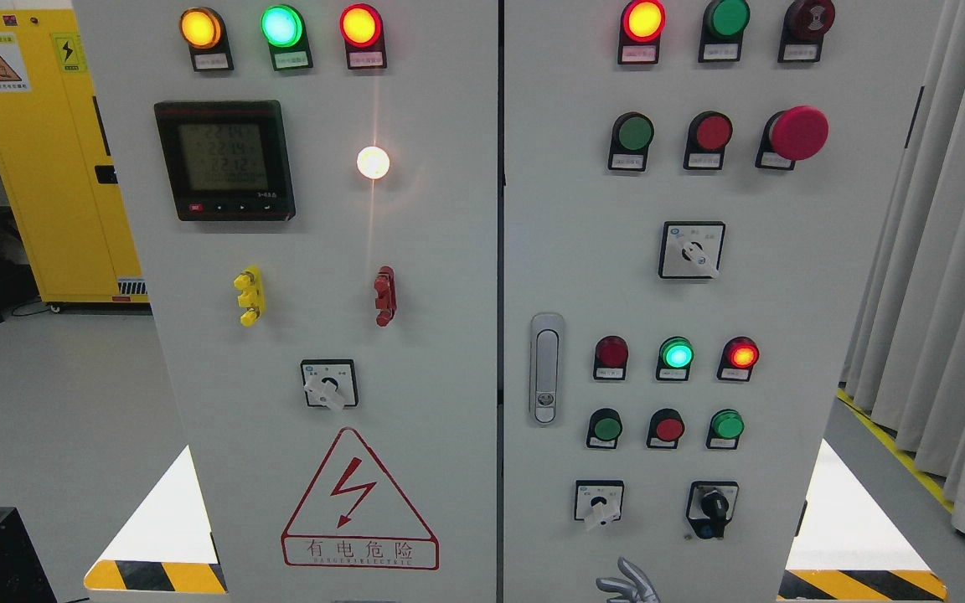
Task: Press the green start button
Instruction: 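Raise the right hand toward the green push button in the lower row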
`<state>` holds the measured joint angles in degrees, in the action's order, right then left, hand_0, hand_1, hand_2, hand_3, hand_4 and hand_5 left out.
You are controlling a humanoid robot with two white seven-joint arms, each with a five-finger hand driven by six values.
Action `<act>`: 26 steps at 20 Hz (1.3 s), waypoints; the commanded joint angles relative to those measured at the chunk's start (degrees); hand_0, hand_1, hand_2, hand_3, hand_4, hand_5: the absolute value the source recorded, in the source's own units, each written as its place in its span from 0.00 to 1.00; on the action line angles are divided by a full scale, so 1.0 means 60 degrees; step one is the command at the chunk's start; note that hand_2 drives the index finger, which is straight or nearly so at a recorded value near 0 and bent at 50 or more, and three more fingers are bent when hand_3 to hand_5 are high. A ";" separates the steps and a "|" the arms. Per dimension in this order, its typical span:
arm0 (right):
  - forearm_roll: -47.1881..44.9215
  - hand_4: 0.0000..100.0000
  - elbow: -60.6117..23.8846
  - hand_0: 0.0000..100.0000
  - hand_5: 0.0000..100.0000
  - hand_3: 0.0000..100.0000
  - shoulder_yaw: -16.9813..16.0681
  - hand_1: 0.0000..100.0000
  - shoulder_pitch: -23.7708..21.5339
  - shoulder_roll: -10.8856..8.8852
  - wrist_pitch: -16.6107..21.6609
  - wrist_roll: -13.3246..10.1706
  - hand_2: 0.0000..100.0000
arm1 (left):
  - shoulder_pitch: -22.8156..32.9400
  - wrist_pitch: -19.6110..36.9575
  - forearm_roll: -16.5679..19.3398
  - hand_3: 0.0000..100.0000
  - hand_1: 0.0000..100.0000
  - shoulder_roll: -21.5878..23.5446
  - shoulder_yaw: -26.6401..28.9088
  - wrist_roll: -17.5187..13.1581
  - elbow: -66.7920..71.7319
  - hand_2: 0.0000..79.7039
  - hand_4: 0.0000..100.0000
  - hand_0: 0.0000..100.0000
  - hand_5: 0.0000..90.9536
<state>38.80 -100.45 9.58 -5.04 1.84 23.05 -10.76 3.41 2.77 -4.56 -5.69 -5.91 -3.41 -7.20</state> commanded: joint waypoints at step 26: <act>0.5413 0.95 0.0584 0.68 1.00 0.90 -0.0938 0.93 0.2701 0.0367 -0.1777 -0.0228 0.00 | 0.0002 -0.0008 -0.0002 0.00 0.56 0.0011 0.0004 -0.0003 0.0000 0.00 0.00 0.12 0.00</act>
<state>70.58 -99.11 3.14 10.16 3.90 12.55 -12.12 3.41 2.77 -4.55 -5.67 -5.91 -3.35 -7.21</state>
